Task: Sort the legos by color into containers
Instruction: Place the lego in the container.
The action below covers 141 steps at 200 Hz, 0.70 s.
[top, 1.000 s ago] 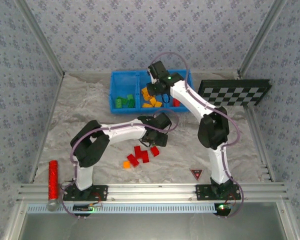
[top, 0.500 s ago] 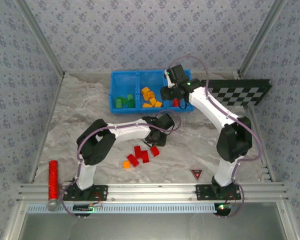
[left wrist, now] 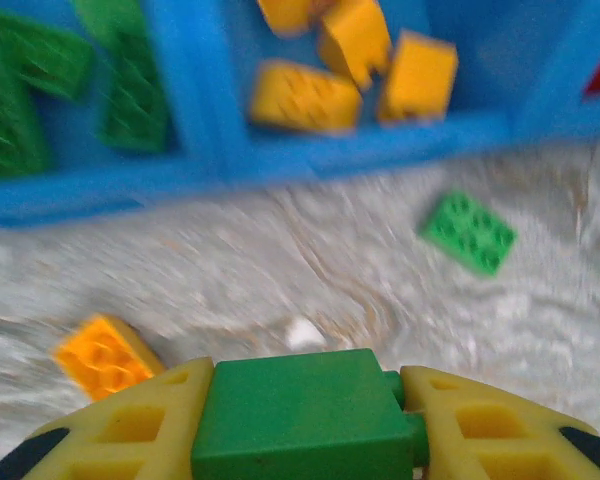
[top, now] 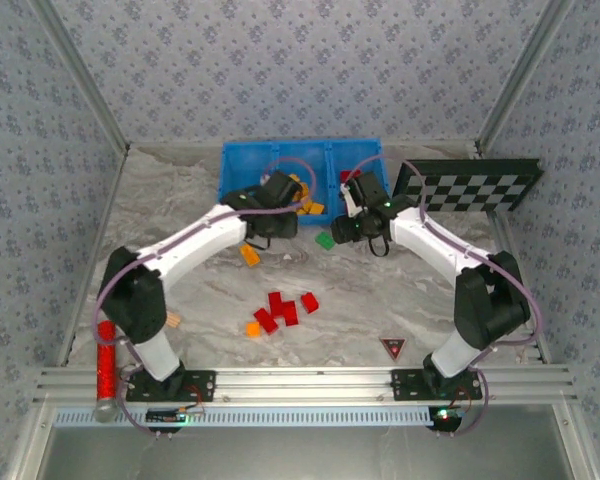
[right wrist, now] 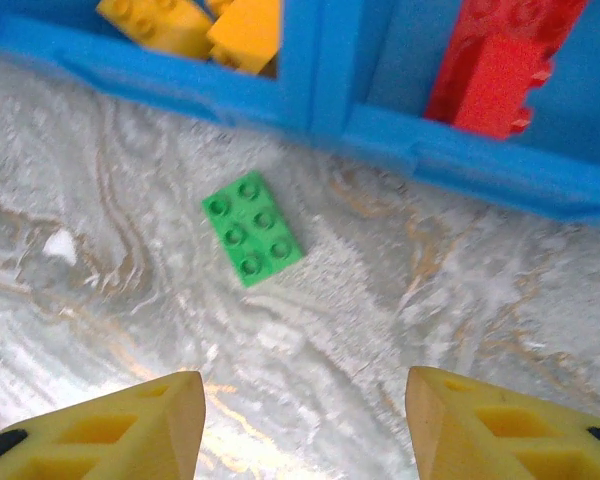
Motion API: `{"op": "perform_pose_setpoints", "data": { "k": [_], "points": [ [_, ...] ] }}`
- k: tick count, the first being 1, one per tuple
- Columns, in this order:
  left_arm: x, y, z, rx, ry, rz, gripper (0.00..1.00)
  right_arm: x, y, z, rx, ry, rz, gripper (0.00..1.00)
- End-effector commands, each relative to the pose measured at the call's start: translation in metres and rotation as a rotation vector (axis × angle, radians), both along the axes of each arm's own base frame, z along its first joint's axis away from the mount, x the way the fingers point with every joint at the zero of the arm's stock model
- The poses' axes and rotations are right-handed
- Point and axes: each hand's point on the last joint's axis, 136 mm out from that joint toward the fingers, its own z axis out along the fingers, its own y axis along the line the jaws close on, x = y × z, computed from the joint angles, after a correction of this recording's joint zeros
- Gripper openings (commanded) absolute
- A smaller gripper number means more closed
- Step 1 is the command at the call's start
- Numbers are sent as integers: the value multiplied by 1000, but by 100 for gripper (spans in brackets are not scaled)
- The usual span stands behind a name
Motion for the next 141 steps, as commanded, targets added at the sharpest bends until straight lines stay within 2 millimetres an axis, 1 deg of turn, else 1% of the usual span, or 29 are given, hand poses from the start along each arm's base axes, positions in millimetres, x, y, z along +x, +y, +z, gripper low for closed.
{"op": "perform_pose_setpoints", "data": {
  "k": [1,15,30,53,68,77,94,111,135,141],
  "points": [
    [19,34,21,63,-61,27,32,-21,18,5,71,12,14,58],
    [35,50,26,73,-85,58,32,-35,29,1,89,30,25,59],
    [53,63,29,76,-105,85,32,-50,44,-5,118,59,47,60],
    [78,77,25,86,-103,120,32,-72,60,-17,121,109,70,62],
    [91,85,17,94,-88,138,33,-85,68,-25,126,147,82,63],
    [105,87,17,81,-108,154,33,-93,72,-30,126,171,88,63],
    [121,94,8,78,-94,176,34,-106,75,-38,117,204,95,64],
    [134,98,-7,86,-68,187,36,-118,79,-44,115,229,111,65],
    [151,98,-23,90,-38,190,37,-134,84,-53,106,270,144,65],
    [149,99,-31,101,-5,187,37,-138,85,-54,107,280,150,65]
  ]
}}
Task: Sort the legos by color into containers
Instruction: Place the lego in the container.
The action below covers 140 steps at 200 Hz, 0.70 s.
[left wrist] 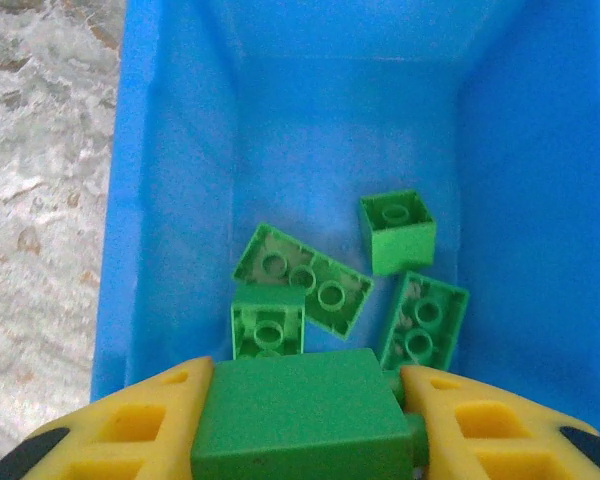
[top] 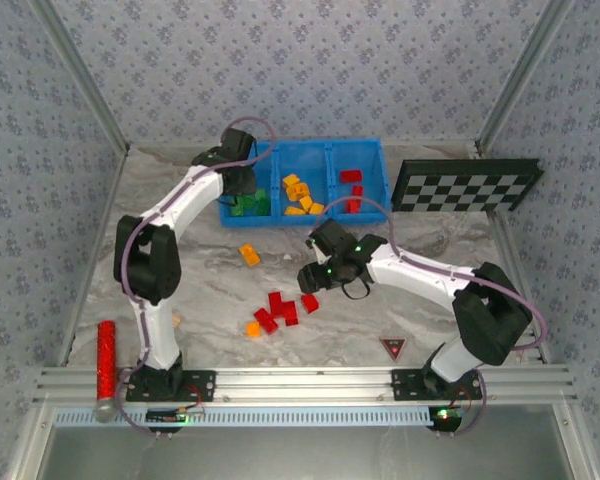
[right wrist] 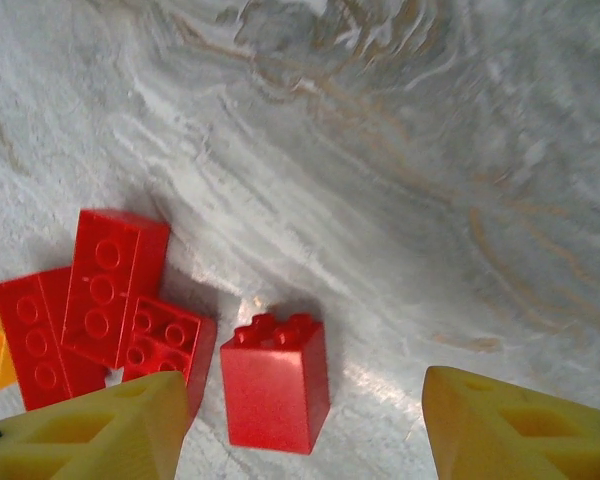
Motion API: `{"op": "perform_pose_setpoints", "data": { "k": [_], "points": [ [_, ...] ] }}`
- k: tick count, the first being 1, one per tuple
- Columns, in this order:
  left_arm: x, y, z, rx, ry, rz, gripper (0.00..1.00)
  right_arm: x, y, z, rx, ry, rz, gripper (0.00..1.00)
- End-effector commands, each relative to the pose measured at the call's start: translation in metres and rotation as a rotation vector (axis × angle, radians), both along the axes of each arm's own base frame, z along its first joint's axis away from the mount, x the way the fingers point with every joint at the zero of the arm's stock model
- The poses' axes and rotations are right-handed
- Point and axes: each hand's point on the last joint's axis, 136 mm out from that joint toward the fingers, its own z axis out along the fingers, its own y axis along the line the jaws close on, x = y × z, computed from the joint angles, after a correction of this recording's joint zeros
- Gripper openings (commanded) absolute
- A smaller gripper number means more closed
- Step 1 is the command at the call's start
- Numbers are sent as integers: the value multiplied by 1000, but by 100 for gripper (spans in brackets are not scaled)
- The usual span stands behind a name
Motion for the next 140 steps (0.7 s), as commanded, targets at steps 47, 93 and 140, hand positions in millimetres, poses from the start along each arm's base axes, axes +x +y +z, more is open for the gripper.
{"op": "perform_pose_setpoints", "data": {
  "k": [47,93,140],
  "points": [
    [21,-9,-31,-7,78,-25,41,-34,6,-27,-63,92,46,65],
    [20,-8,-31,-2,77,-24,53,-31,1,-35,-176,48,94,64],
    [17,-9,-8,-23,45,-35,61,-29,4,-49,-228,46,118,54]
  ]
}}
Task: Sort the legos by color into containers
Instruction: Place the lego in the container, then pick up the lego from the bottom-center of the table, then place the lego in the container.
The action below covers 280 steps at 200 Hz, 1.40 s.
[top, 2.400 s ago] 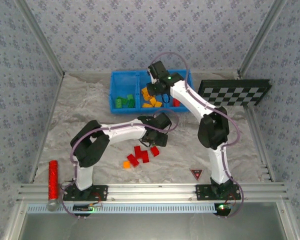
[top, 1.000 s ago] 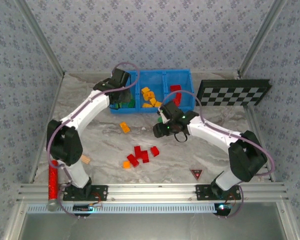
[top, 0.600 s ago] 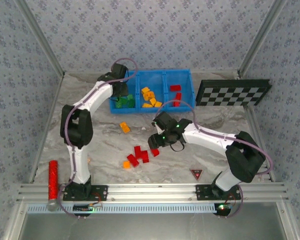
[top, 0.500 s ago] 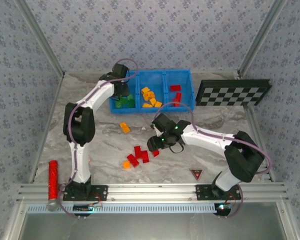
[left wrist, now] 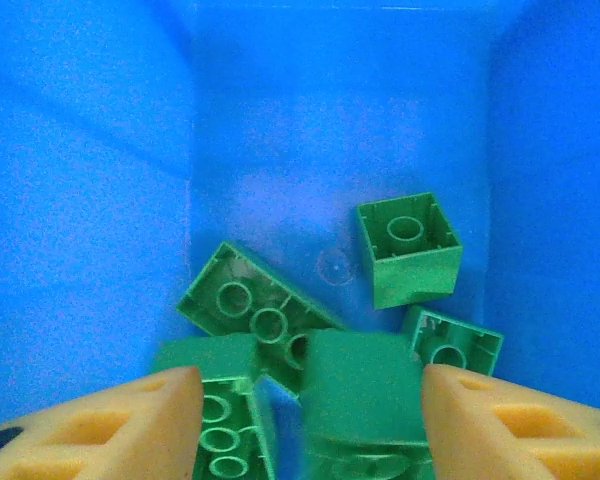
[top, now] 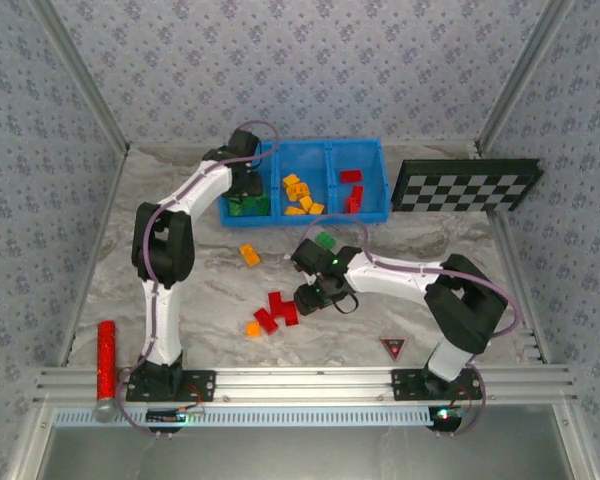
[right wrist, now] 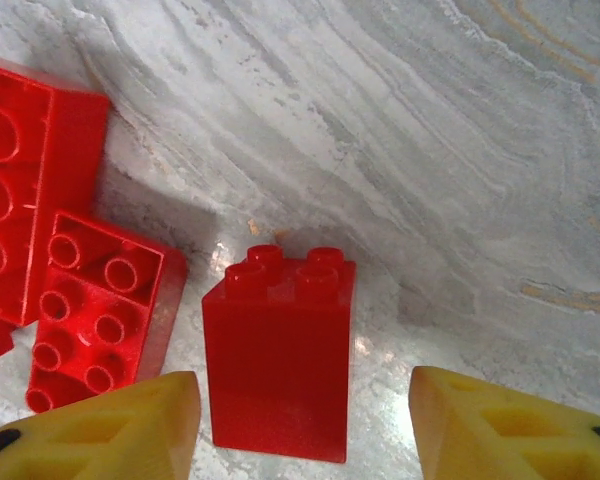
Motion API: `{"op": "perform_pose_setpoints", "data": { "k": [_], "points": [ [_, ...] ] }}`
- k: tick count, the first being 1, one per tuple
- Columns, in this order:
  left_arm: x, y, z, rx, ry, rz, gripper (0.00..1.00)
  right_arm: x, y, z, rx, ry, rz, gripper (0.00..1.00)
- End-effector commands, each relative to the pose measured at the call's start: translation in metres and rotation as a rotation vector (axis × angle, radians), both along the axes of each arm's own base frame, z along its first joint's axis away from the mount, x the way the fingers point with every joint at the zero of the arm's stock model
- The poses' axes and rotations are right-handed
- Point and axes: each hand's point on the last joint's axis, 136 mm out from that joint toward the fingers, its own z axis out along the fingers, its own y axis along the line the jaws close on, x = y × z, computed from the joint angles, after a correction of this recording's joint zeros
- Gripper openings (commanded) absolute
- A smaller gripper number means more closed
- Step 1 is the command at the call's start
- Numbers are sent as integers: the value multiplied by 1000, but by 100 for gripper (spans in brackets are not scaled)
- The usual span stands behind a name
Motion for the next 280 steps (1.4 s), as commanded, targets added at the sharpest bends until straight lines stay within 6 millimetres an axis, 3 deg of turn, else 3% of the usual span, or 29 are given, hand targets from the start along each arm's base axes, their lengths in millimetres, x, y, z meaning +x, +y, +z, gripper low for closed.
{"op": "perform_pose_setpoints", "data": {
  "k": [1,37,64,83,104,135,146,154,194,236,280],
  "points": [
    [0,-2,33,-26,-48,-16,62,3,-2,-4,-53,-15,18,54],
    [-10,-5,69,-52,-105,-43,63,8,-2,-6,-70,-29,29,39],
    [-30,-10,93,-50,-126,-69,63,11,-6,-1,-85,-33,37,27],
    [-50,-12,104,-47,-136,-81,64,11,-14,13,-82,-27,25,24],
    [-79,-15,108,-41,-123,-105,64,29,-26,39,-42,-58,-8,23],
    [-127,-10,96,-9,-56,-127,65,74,-51,79,25,-153,-106,23],
    [-145,-10,88,-18,-24,-129,65,89,-64,83,22,-184,-141,23],
    [-158,-11,81,-31,-3,-131,65,107,-67,100,41,-234,-167,23],
    [-206,-20,51,-114,83,-106,66,180,-104,126,68,-395,-314,23],
    [-217,-25,26,-150,109,-47,66,241,-123,132,71,-479,-390,23],
    [-210,-30,3,-160,107,-4,66,285,-129,114,62,-478,-408,23]
  ]
}}
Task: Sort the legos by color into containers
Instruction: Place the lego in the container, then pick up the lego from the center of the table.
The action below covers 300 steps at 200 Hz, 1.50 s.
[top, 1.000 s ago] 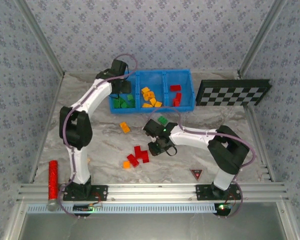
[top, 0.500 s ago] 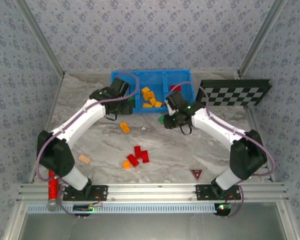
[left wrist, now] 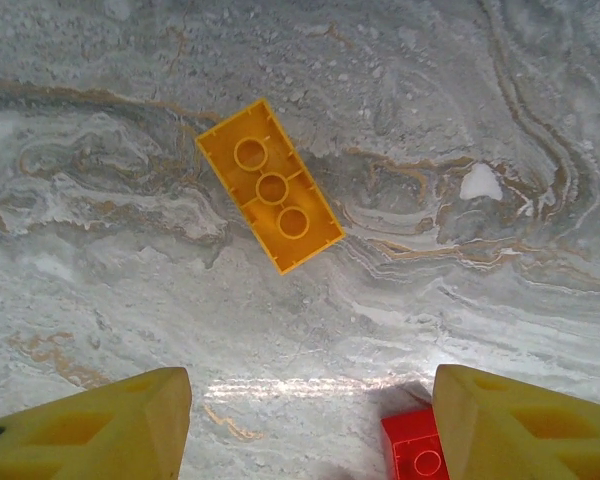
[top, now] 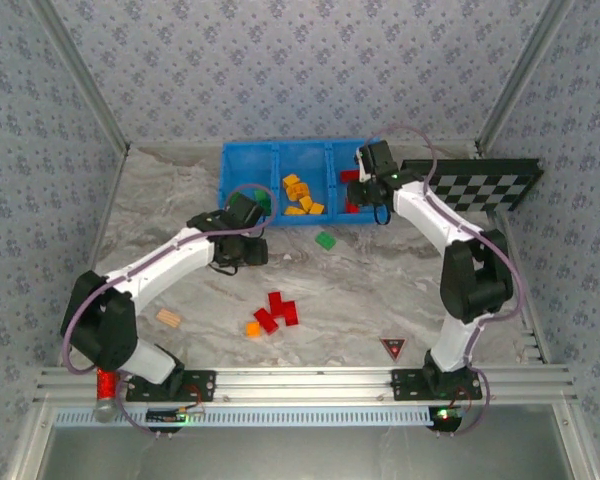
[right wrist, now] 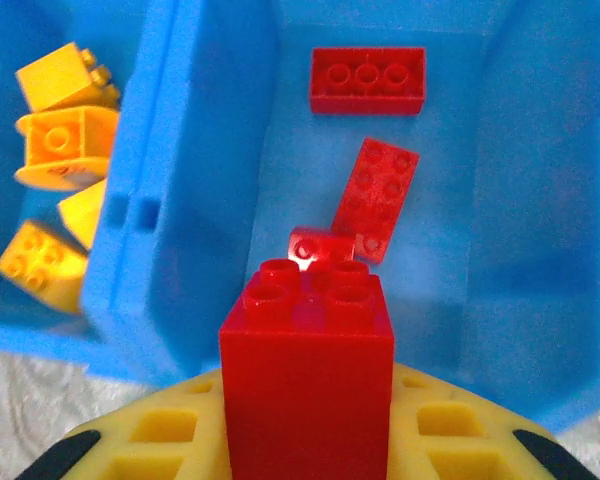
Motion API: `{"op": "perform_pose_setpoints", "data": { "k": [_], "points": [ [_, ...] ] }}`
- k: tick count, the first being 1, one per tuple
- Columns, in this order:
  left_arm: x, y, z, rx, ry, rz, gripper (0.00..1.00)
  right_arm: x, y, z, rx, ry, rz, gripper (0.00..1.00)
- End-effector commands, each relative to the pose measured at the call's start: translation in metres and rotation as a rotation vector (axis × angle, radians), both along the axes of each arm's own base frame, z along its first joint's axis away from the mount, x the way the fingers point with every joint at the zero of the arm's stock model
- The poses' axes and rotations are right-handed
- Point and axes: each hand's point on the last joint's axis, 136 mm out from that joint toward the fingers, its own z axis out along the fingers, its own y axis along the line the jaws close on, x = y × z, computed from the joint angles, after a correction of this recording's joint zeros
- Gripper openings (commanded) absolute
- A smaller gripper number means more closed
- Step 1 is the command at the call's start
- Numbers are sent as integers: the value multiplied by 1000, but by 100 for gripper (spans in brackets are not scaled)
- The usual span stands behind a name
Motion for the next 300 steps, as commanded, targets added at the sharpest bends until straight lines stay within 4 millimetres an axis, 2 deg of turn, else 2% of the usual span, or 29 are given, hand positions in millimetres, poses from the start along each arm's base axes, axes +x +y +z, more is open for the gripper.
{"op": "perform_pose_setpoints", "data": {
  "k": [1,33,68,119,190,246,264,300],
  "points": [
    [12,-10,-2,-41,-32,39,66,27,-1,1,-12,-37,3,23],
    [22,-5,-14,18,-50,69,66,43,1,-21,-12,-3,6,24],
    [33,0,-28,81,-53,90,66,50,1,-42,-35,27,9,25],
    [45,-4,-44,105,-45,89,66,47,1,-49,-59,47,16,34],
    [61,8,-56,99,-50,157,68,39,-1,-24,-68,17,27,44],
    [70,5,-77,34,-10,188,68,23,0,1,-59,-15,33,49],
    [70,2,-84,20,6,189,66,13,-4,14,-57,-36,26,50],
    [66,1,-100,13,49,190,54,-11,-15,37,-39,-77,-3,53]
  ]
}}
